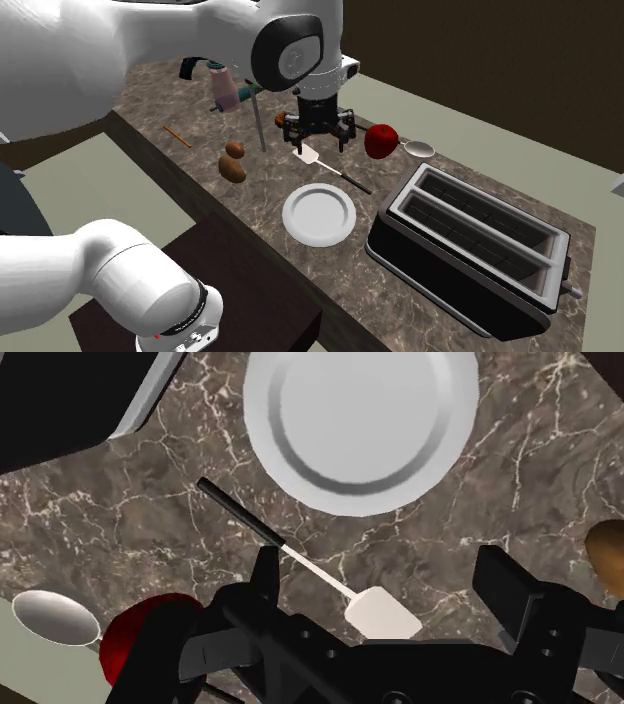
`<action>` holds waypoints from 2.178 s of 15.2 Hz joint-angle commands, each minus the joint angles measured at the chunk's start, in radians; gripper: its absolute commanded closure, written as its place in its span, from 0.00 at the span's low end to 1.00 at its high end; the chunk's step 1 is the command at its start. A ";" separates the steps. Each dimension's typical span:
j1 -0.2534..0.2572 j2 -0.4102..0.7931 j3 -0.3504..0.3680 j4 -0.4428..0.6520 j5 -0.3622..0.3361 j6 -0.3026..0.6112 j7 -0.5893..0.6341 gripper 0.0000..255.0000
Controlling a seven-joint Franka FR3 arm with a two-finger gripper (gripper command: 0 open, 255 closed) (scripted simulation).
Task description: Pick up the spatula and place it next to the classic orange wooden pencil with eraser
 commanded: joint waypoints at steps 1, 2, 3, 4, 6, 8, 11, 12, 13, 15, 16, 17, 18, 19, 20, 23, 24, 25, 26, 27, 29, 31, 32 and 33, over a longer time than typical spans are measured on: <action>0.034 0.080 -0.030 0.020 0.002 0.052 -0.121 0.00; 0.049 0.115 -0.043 0.028 0.005 0.075 -0.178 0.00; 0.063 0.150 -0.055 0.035 0.009 0.097 -0.235 0.00; 0.076 0.185 -0.065 0.044 0.014 0.119 -0.292 0.00; 0.101 0.256 -0.082 0.061 0.027 0.162 -0.405 0.00; 0.122 0.326 -0.092 0.080 0.043 0.202 -0.517 0.00; 0.147 0.429 -0.094 0.109 0.070 0.259 -0.682 0.00; 0.153 0.462 -0.092 0.118 0.079 0.277 -0.735 0.00; 0.158 0.495 -0.087 0.128 0.088 0.295 -0.788 0.00; 0.159 0.523 -0.083 0.127 0.095 0.320 -0.823 0.00; 0.158 0.530 -0.083 0.121 0.098 0.333 -0.825 0.00; 0.157 0.538 -0.083 0.116 0.100 0.346 -0.827 0.00; 0.157 0.546 -0.083 0.110 0.103 0.359 -0.829 0.00; 0.156 0.554 -0.083 0.105 0.106 0.372 -0.831 0.00; 0.155 0.562 -0.084 0.100 0.109 0.385 -0.833 0.00; 0.153 0.576 -0.083 0.092 0.115 0.405 -0.837 0.00; 0.153 0.576 -0.083 0.092 0.115 0.405 -0.837 0.00; 0.153 0.576 -0.083 0.092 0.115 0.405 -0.837 0.00; 0.153 0.576 -0.083 0.092 0.115 0.405 -0.837 0.00; 0.153 0.576 -0.083 0.092 0.115 0.405 -0.837 0.00; 0.153 0.576 -0.083 0.092 0.115 0.405 -0.837 0.00; 0.153 0.576 -0.083 0.092 0.115 0.405 -0.837 1.00; 0.153 0.576 -0.083 0.092 0.115 0.405 -0.837 1.00; 0.153 0.576 -0.083 0.092 0.115 0.405 -0.837 1.00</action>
